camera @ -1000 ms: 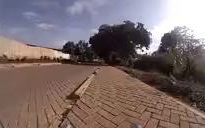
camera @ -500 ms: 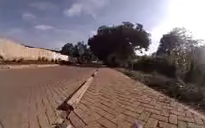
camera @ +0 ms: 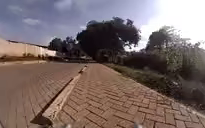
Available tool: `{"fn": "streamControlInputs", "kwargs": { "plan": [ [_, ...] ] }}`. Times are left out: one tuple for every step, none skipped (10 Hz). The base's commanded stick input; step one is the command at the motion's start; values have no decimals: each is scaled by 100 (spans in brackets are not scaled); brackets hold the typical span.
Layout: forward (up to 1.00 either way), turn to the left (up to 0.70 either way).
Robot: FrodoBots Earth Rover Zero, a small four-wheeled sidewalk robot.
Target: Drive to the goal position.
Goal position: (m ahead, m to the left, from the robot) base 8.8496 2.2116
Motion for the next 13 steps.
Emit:
{"fn": "streamControlInputs", "kwargs": {
  "plan": [
    [70, 0],
    [70, 0],
    [70, 0],
    [70, 0],
    [70, 0],
    [70, 0],
    [70, 0],
    [70, 0],
    [70, 0],
    [70, 0],
    [70, 0],
    [70, 0],
    [70, 0]
  ]
}}
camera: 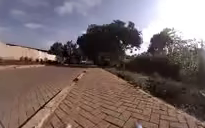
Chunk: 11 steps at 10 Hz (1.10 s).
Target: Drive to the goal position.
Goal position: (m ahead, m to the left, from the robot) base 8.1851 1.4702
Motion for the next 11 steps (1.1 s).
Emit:
{"fn": "streamControlInputs", "kwargs": {
  "plan": [
    [70, 0],
    [70, 0],
    [70, 0],
    [70, 0],
    [70, 0],
    [62, 0],
    [27, 0],
    [0, 0],
    [0, 0],
    [0, 0],
    [0, 0]
  ]
}}
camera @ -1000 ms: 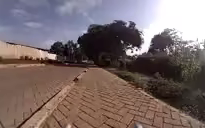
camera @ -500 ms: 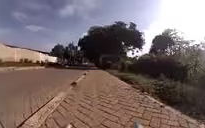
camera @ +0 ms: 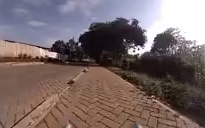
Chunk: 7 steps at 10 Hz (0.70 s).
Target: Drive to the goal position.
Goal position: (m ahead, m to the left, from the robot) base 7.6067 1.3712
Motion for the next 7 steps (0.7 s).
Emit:
{"fn": "streamControlInputs", "kwargs": {
  "plan": [
    [0, 0],
    [0, 0],
    [0, 0],
    [0, 0],
    [0, 0],
    [52, 0],
    [70, 0]
  ]
}}
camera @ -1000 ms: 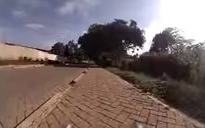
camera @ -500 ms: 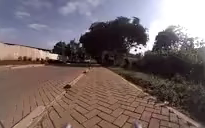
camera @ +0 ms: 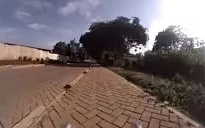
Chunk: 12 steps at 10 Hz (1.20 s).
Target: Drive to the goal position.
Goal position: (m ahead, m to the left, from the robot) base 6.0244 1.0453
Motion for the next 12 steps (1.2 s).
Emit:
{"fn": "streamControlInputs", "kwargs": {
  "plan": [
    [70, 0],
    [70, 0],
    [70, -10],
    [70, -35],
    [70, -28],
    [70, -10],
    [70, -5],
    [70, -1],
    [70, 0],
    [70, 0],
    [70, 0],
    [70, 0]
  ]
}}
